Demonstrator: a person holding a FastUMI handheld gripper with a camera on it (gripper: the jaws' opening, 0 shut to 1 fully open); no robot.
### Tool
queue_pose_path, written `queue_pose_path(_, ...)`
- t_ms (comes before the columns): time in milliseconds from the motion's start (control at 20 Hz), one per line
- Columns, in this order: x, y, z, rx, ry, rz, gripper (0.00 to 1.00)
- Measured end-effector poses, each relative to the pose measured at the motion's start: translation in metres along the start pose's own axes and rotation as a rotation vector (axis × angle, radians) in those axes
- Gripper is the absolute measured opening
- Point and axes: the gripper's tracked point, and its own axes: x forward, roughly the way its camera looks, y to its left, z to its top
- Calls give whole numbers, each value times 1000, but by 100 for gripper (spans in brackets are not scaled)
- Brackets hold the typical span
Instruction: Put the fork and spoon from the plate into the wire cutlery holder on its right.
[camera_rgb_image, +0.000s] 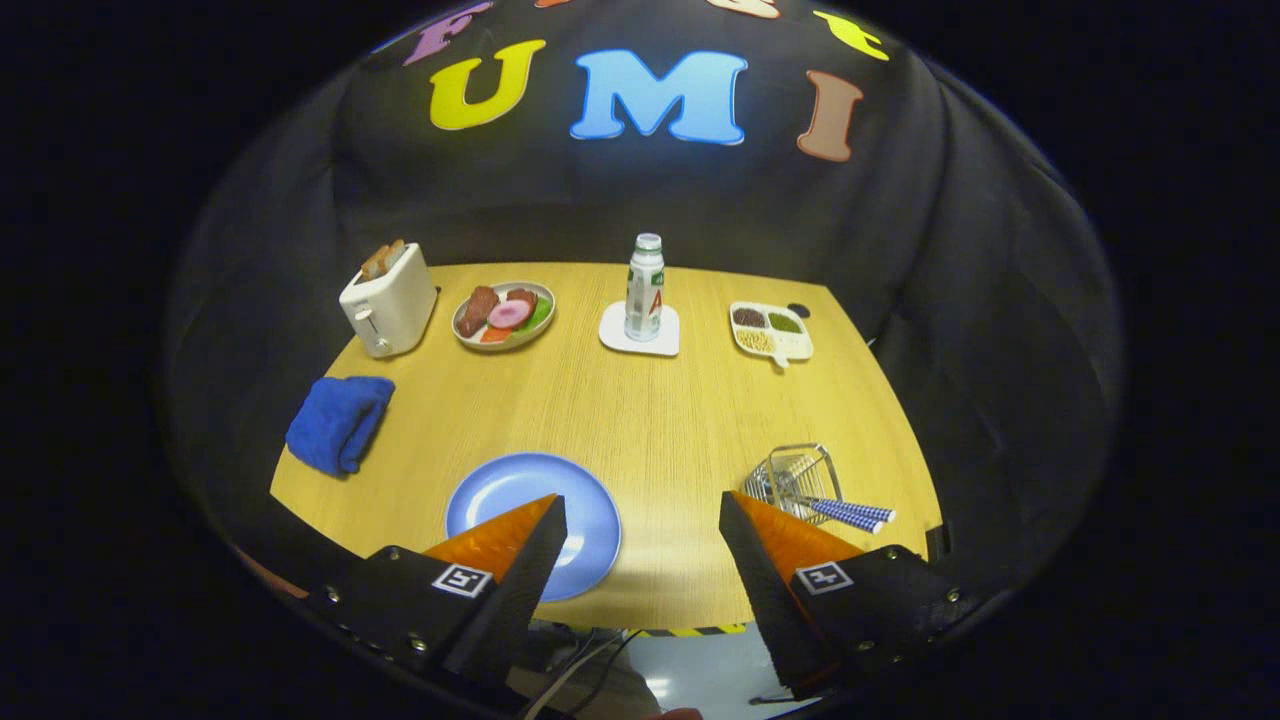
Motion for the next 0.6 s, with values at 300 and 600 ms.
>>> queue_pose_path(300, -24, 8, 43, -74, -233, -28, 94)
queue_pose_path(600, -22, 11, 87, -47, -464, -36, 95)
